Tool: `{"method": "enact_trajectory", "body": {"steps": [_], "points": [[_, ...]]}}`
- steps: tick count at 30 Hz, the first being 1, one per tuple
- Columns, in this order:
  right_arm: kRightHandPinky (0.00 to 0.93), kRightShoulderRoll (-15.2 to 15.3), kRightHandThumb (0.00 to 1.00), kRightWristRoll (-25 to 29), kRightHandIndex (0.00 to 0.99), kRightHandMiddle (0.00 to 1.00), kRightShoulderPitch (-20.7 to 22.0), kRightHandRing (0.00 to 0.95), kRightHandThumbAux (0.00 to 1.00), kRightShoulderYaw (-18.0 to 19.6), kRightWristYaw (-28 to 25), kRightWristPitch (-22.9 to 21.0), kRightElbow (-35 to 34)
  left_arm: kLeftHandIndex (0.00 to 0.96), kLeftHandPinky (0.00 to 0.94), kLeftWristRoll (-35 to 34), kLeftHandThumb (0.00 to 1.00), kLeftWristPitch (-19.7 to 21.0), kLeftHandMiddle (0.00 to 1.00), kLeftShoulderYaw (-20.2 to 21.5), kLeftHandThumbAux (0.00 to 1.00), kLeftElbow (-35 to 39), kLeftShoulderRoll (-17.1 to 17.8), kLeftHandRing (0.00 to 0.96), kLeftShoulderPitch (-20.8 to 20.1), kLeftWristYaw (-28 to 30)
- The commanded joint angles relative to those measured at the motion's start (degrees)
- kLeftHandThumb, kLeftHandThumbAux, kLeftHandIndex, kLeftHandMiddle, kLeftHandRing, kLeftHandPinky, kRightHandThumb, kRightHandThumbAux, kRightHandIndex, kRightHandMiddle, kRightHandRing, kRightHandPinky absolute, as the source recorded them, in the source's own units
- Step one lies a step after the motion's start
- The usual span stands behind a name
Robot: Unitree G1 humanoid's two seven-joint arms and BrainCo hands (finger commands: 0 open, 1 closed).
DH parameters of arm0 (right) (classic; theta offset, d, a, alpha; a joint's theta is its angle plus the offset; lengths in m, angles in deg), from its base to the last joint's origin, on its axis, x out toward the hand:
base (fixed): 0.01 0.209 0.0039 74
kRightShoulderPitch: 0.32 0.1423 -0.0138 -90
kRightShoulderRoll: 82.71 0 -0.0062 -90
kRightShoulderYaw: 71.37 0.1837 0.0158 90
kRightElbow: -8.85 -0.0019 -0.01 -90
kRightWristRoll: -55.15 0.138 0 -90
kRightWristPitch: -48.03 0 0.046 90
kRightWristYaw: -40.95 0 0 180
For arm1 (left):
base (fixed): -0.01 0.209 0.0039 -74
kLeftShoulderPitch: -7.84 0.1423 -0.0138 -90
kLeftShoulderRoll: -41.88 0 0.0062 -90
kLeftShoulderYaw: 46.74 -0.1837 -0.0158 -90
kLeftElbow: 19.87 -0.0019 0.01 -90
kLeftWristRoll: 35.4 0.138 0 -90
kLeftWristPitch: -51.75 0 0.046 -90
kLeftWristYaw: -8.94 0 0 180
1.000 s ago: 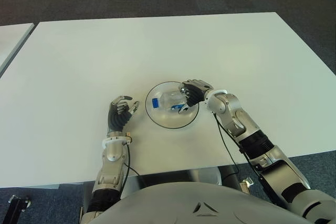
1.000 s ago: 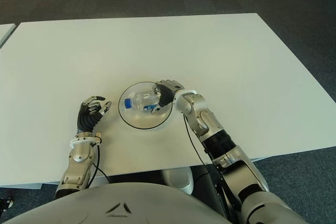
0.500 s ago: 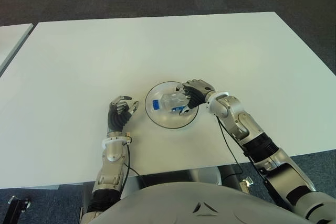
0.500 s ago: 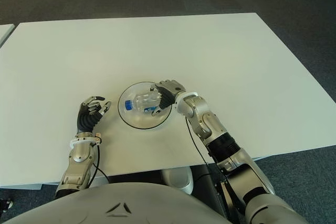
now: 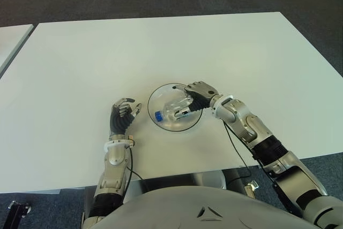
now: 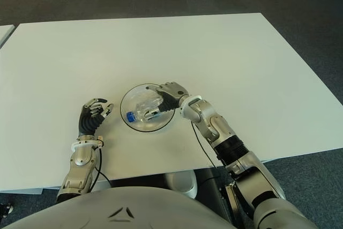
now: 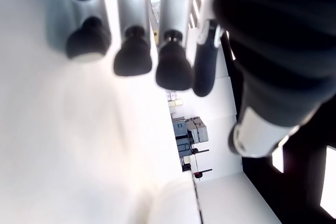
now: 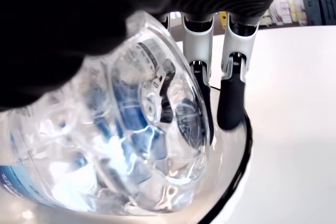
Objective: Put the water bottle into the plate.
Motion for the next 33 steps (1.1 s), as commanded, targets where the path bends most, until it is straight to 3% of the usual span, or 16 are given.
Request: {"method": "enact_trajectory", "body": {"steps": [1,24,33], "points": [[0.000,-0.1,0.558,1.3,0.000,0.000,0.2,0.000,0.155,0.8,2.8,2.6,2.2,0.437,0.817,0.0,0.707,0.7,0.800,0.2,0.715,-1.3,-0.1,0.811,0.5,-0.3],[0.000,-0.7,0.583,2.5,0.000,0.000,-0.3,0.000,0.091,1.6,5.5,5.7,4.2,0.436,0.831,0.2,0.707,1.2,0.804,0.2,0.715,-1.1,0.0,0.817,0.6,-0.2],[0.000,-3.9,0.523,4.1,0.000,0.000,-3.3,0.000,0.107,4.9,14.1,5.7,3.1,0.437,0.840,0.3,0.706,2.3,0.820,0.2,0.715,-0.7,-0.1,0.831,0.5,-0.4]]}}
